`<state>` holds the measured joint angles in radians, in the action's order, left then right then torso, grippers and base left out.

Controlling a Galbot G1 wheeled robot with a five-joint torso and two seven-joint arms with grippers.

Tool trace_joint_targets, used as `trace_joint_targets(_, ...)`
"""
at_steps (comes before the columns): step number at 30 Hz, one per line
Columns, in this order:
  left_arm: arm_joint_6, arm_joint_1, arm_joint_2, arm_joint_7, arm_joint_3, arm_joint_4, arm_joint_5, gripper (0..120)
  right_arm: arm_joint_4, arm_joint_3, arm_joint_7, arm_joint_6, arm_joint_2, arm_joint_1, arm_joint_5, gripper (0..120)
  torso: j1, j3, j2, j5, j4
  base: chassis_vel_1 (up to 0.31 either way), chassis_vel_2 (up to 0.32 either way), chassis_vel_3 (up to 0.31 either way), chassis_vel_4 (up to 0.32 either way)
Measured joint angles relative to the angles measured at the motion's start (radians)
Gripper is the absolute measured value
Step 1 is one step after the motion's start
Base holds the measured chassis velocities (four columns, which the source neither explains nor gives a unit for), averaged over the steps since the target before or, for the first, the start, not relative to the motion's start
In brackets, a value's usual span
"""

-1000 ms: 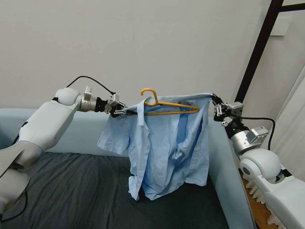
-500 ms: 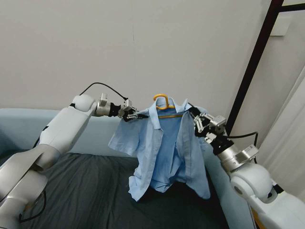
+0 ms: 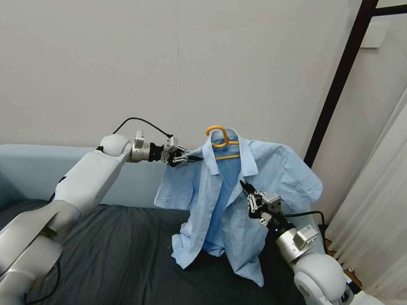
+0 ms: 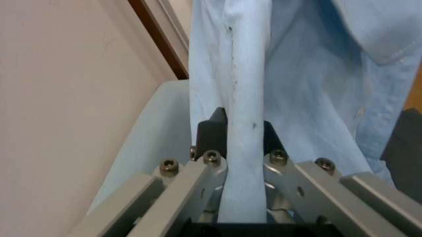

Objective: Pick up the clothes from the sofa and hang them on the clothes hanger.

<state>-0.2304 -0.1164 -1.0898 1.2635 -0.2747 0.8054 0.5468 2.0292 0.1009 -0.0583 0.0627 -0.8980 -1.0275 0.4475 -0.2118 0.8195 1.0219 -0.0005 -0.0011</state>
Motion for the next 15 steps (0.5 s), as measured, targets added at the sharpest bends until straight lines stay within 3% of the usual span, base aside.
trace_joint_targets(15,0.01,-0.011,0.001,-0.009,-0.028,0.023,-0.001,2,-0.034,-0.013,0.136,0.032,-0.001,-0.04,-0.096,0,0.0,0.0,0.0,0.0,-0.0001,0.0,0.0,0.0,0.0)
